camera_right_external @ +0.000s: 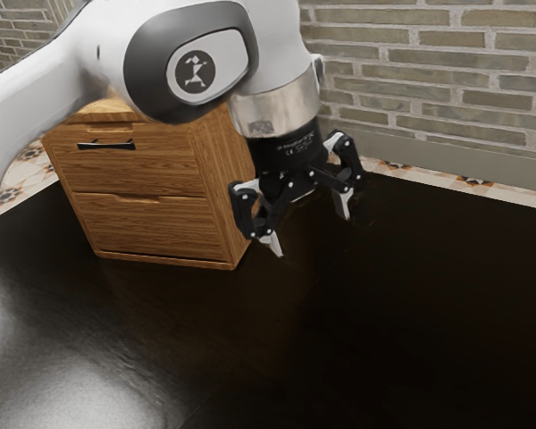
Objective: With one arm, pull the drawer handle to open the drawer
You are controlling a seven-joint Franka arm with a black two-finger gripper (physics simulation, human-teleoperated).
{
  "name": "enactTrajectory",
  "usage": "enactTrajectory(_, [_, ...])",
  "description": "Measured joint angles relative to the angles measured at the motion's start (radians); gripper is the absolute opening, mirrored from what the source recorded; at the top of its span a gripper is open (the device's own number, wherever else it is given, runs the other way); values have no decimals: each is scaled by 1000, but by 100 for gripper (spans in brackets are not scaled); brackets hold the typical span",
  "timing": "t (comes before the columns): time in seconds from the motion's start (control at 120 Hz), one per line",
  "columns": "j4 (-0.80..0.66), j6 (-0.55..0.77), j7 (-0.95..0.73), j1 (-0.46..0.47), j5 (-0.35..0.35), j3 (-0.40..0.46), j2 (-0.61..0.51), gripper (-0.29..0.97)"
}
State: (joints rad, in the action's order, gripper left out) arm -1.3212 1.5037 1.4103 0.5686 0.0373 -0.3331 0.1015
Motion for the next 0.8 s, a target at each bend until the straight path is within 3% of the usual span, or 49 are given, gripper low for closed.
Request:
enactTrajectory(0.067, [4,-1,2,-122,57,-1,4,68])
enactTrajectory(0.133, [7,-2,5,-160,92,4,0,68])
enactTrajectory(0.267, [8,-11,13,-72,114,-10,-63,68])
enactTrajectory(0.35, [14,-16,26,-13,33,-44,-86,68])
enactTrajectory(0.408, [-121,13,36,35,-15,-52,-225,68])
enactTrajectory(0.467, [-353,66,43,-284,-42,104,-414,68])
enactTrajectory(0.533, [-446,127,50,-471,-35,196,-476,68])
enactTrajectory(0.583, [-463,169,55,-523,-28,215,-485,68])
enactTrajectory(0.7, [-342,241,60,-562,-12,201,-363,68])
enactTrajectory(0.8, [-345,298,63,-592,0,201,-359,68])
